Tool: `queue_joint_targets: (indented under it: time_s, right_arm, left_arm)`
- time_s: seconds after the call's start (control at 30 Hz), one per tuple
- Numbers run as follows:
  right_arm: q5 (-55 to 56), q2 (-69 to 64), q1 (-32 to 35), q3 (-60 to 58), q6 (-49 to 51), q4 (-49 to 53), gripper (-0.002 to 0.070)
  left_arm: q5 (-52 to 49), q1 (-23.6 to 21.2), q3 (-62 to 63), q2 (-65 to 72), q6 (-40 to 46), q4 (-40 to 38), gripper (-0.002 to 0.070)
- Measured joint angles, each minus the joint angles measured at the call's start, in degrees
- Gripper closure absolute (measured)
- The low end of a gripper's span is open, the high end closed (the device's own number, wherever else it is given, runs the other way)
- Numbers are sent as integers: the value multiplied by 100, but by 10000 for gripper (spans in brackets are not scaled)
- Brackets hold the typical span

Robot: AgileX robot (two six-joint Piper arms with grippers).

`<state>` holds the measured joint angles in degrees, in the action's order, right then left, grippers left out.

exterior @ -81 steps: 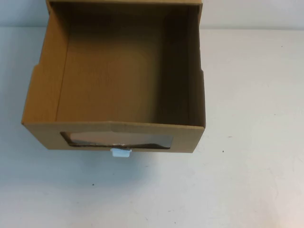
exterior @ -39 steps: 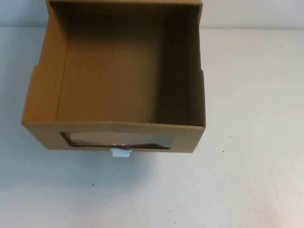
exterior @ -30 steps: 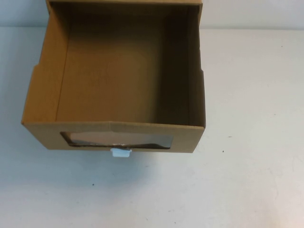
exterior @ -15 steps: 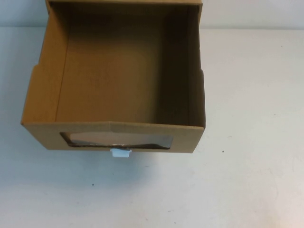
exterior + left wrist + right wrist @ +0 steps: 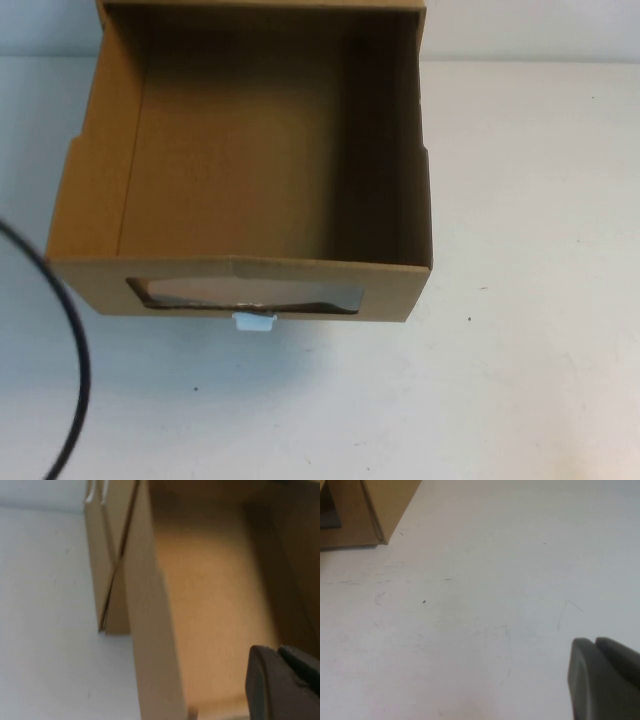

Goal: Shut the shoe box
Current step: Press the shoe box with left arm

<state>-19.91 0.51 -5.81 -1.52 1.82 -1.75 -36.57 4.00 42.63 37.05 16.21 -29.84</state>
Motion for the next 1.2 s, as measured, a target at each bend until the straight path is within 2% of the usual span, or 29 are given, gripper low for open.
queue_joint_targets:
  time_s: [0.33, 0.63, 0.87, 1.2]
  right_arm:
    - [0, 0, 0, 0, 0, 0, 689]
    - [0, 0, 0, 0, 0, 0, 689]
    - [0, 0, 0, 0, 0, 0, 689]
    - [0, 0, 0, 0, 0, 0, 689]
  left_arm:
    - [-875, 0, 3417, 2925, 1359, -369, 678]
    - [-1576, 0, 5878, 5005, 1673, -681, 678]
    - [-1895, 12, 7139, 6178, 1758, -1131, 678]
    - [-2087, 400, 8004, 7275, 1858, -1262, 678]
